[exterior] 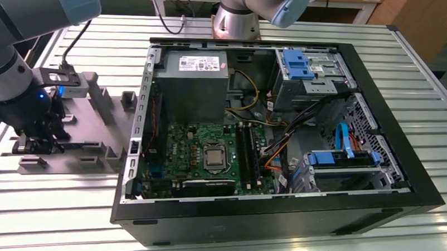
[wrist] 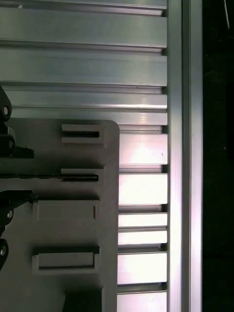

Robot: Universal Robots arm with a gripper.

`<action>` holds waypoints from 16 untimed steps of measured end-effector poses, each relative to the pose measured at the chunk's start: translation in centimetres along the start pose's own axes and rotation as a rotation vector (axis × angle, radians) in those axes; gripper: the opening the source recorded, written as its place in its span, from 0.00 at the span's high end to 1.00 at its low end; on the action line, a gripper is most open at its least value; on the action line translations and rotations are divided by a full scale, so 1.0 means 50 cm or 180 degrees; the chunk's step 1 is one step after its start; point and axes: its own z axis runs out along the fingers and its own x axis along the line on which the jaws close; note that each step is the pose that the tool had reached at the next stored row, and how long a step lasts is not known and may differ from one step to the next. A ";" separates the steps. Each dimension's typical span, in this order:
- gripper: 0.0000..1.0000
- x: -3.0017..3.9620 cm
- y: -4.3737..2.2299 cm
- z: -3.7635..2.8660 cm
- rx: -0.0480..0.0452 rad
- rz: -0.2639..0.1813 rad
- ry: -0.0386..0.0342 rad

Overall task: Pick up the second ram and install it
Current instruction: 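Pick up the second ram and move it above second insertion slot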

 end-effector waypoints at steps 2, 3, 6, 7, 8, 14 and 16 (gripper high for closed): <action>0.61 0.000 0.000 0.000 0.0000 0.0000 0.0000; 0.61 0.000 0.000 0.000 0.0000 0.0000 0.0000; 0.61 0.000 0.000 0.000 0.0000 0.0000 0.0000; 0.61 0.000 0.000 0.000 0.0000 0.0000 0.0000; 0.61 0.000 0.000 0.001 0.0001 0.0000 -0.0001; 0.61 0.000 0.006 0.003 0.0000 0.0003 0.0000; 0.62 0.000 0.006 0.003 0.0000 0.0003 0.0000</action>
